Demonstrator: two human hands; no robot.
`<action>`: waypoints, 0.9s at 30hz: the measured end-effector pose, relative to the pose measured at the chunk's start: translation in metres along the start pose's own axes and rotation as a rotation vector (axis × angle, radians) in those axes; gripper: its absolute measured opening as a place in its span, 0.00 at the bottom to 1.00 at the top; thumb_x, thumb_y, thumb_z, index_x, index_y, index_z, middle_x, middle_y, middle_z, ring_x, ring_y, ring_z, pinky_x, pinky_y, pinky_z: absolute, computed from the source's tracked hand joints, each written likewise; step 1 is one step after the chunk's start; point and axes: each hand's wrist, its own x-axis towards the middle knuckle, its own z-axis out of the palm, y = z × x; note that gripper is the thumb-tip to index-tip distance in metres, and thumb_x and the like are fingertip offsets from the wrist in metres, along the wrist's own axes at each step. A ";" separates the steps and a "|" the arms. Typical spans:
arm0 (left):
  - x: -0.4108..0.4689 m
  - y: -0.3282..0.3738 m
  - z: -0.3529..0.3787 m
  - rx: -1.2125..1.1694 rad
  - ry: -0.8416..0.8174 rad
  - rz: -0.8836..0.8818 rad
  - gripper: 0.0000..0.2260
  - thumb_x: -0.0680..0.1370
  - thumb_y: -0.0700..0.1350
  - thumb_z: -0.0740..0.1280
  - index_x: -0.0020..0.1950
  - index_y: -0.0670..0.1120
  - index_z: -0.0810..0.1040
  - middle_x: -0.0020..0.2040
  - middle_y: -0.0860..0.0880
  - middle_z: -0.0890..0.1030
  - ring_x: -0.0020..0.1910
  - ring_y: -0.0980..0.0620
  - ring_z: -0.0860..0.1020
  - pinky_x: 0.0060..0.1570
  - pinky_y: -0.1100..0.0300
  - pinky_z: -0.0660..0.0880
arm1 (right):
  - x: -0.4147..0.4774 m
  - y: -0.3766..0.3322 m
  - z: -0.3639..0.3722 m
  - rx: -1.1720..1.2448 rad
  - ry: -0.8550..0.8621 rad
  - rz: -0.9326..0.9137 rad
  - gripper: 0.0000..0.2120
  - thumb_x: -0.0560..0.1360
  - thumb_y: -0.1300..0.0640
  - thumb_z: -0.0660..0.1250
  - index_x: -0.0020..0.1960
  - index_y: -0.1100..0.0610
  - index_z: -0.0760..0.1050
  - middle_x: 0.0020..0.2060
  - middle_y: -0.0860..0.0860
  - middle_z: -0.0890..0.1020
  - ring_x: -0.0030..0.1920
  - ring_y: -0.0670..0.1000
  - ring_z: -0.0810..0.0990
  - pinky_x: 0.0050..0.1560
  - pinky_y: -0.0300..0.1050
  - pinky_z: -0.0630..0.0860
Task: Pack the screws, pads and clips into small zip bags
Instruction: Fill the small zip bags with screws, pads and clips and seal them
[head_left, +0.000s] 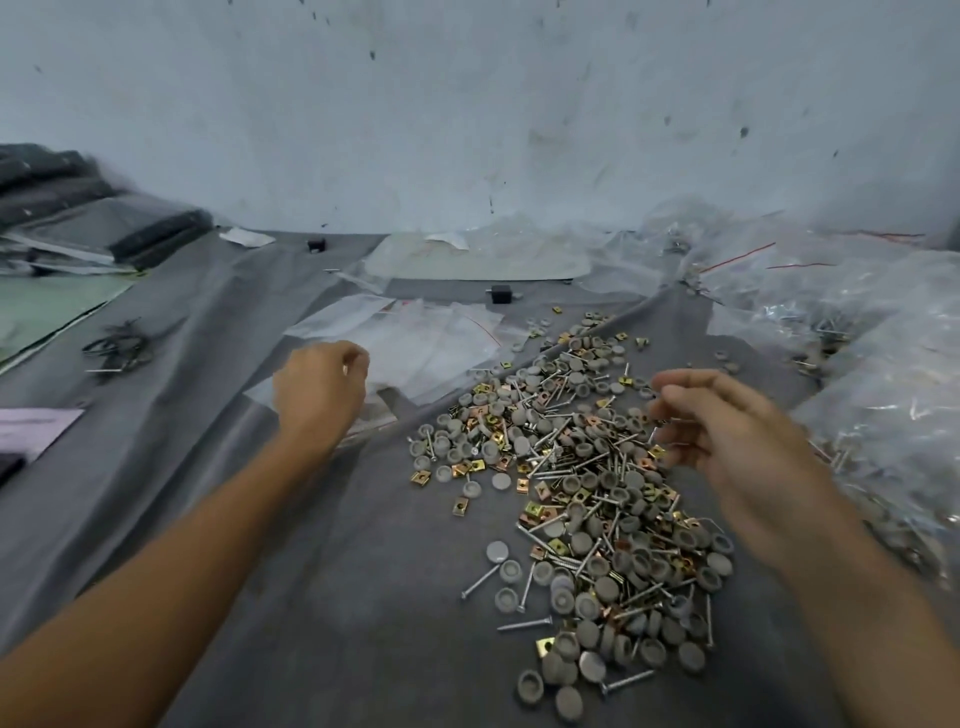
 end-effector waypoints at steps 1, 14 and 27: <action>-0.006 0.003 -0.006 -0.076 0.029 0.061 0.09 0.81 0.46 0.66 0.50 0.47 0.85 0.51 0.47 0.86 0.50 0.44 0.82 0.49 0.52 0.76 | -0.002 0.001 0.003 -0.020 -0.030 0.004 0.09 0.81 0.61 0.65 0.49 0.54 0.83 0.39 0.50 0.85 0.36 0.47 0.81 0.38 0.44 0.76; -0.121 0.030 -0.043 -0.174 0.030 0.790 0.09 0.79 0.49 0.65 0.49 0.49 0.85 0.50 0.53 0.84 0.52 0.52 0.80 0.52 0.54 0.72 | -0.026 0.012 0.049 -0.143 -0.322 0.163 0.19 0.76 0.42 0.72 0.41 0.58 0.81 0.32 0.52 0.82 0.32 0.51 0.80 0.34 0.43 0.79; -0.129 0.034 -0.054 -0.476 -0.147 0.342 0.09 0.73 0.49 0.75 0.40 0.51 0.75 0.39 0.56 0.79 0.42 0.54 0.77 0.45 0.57 0.73 | -0.024 0.023 0.051 -0.410 -0.160 -0.273 0.10 0.79 0.63 0.67 0.45 0.50 0.71 0.36 0.48 0.84 0.37 0.50 0.84 0.42 0.46 0.81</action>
